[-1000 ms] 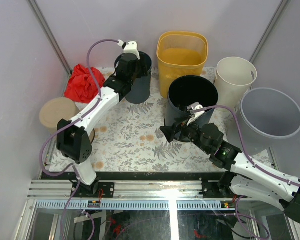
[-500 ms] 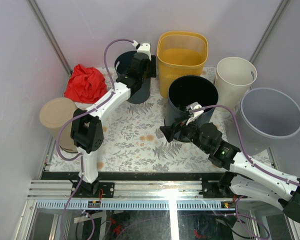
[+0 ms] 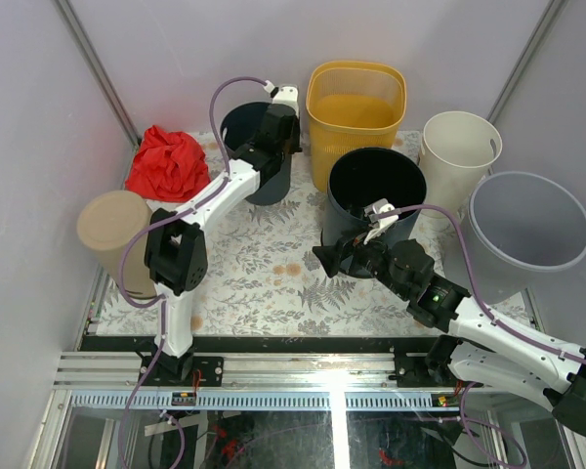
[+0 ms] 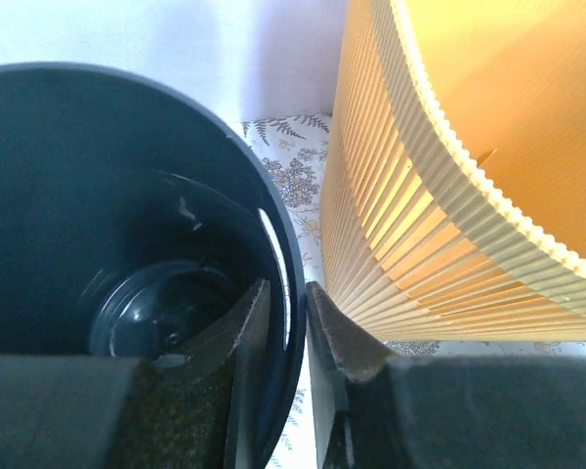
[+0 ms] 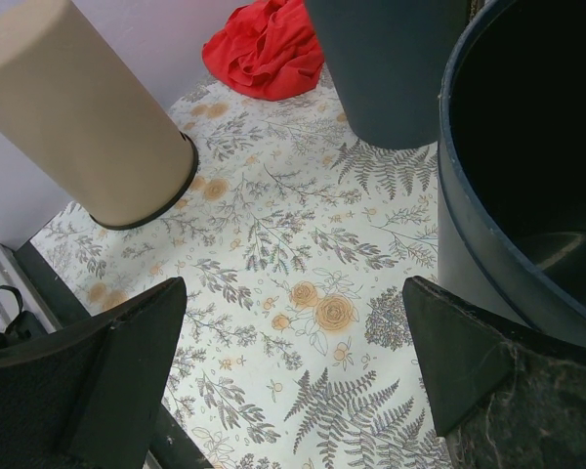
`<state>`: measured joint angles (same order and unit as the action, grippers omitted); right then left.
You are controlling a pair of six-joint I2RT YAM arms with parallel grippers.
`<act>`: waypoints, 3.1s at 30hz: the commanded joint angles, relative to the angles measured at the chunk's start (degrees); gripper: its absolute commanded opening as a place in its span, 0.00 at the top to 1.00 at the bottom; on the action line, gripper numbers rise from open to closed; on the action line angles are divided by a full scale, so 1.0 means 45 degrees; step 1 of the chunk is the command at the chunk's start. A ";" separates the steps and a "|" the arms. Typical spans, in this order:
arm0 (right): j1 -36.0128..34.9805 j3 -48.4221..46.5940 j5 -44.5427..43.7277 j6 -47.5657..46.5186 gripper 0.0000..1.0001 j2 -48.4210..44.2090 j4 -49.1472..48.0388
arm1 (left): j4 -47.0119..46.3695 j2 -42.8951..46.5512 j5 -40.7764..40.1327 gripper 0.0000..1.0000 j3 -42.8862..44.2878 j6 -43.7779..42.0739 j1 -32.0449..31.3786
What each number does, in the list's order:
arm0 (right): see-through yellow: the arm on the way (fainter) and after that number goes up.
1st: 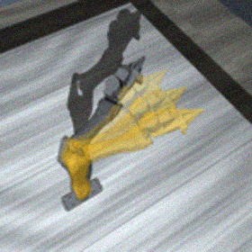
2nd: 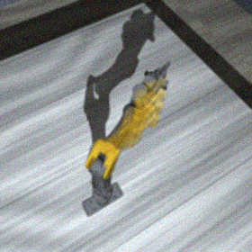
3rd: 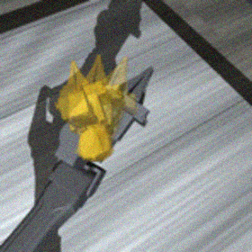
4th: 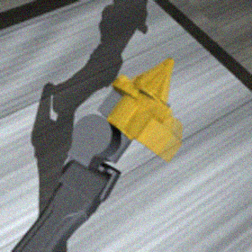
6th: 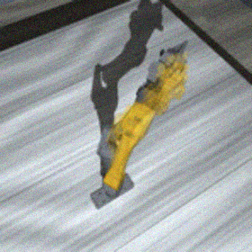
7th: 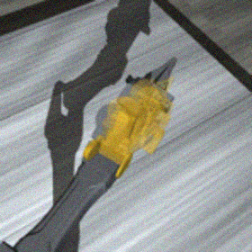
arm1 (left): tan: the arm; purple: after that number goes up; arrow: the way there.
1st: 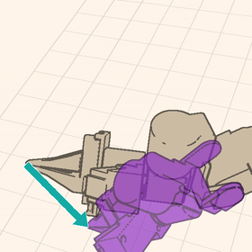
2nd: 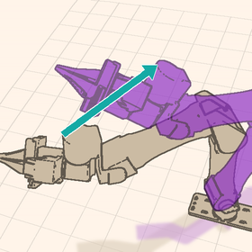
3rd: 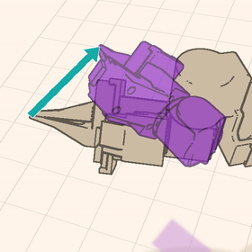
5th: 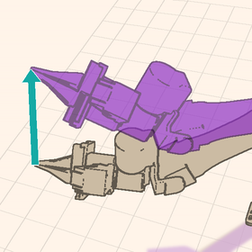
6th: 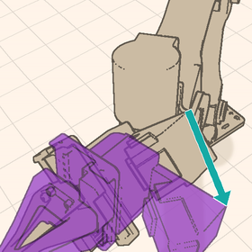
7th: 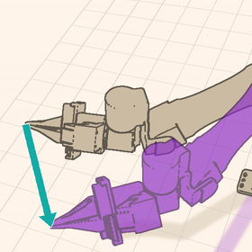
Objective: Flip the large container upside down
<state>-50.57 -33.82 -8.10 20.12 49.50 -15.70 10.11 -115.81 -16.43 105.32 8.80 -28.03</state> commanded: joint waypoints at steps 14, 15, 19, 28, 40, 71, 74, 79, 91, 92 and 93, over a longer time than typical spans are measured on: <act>0.0140 -0.0022 -0.0211 0.0077 0.00 -0.0230 -0.0714 | 0.1544 0.2921 -0.0266 1.00 -0.0243 0.1415 -0.0119; 0.0138 -0.0013 -0.0212 0.0065 0.01 -0.0241 -0.0710 | 0.1601 0.3377 -0.0121 1.00 -0.0523 0.1701 -0.0118; 0.0130 -0.0004 -0.0105 0.0104 0.01 -0.0309 -0.0710 | 0.1260 0.5639 0.0426 1.00 -0.2521 0.3320 -0.0118; 0.0134 0.0036 0.0010 0.0155 0.01 -0.0451 -0.0722 | -0.1257 1.0453 0.1397 1.00 -0.8302 0.6514 -0.0118; 0.0135 0.0055 -0.0114 0.0095 0.00 -0.0366 -0.0719 | -0.2993 1.2228 0.3285 1.00 -1.1452 0.8858 -0.0113; 0.0140 -0.0023 0.0061 0.0151 0.00 0.0527 -0.0936 | 0.2054 1.0420 -0.1111 0.64 -0.9931 0.6024 0.0194; 0.0136 -0.0023 0.0062 0.0153 0.00 0.0525 -0.0946 | 0.2316 1.0250 -0.1569 0.64 -1.0005 0.5975 0.0204; 0.0130 -0.0023 0.0086 0.0177 0.01 0.0569 -0.0944 | 0.2449 0.9918 -0.1957 0.63 -1.0084 0.5843 0.0250; 0.0137 -0.0062 0.0187 0.0192 0.01 0.0630 -0.0937 | 0.2809 0.8067 -0.1972 0.59 -0.9617 0.6181 0.0890; 0.0139 -0.0062 0.0219 0.0194 0.01 0.0623 -0.0931 | 0.2770 0.8016 -0.1923 0.58 -0.9627 0.6188 0.0933; 0.0140 -0.0062 0.0220 0.0204 0.00 0.0627 -0.0942 | 0.2714 0.7974 -0.1893 0.57 -0.9602 0.6199 0.0994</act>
<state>-50.46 -33.45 -7.79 20.56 52.40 -16.16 16.62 -77.36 -23.88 62.22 38.74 -24.34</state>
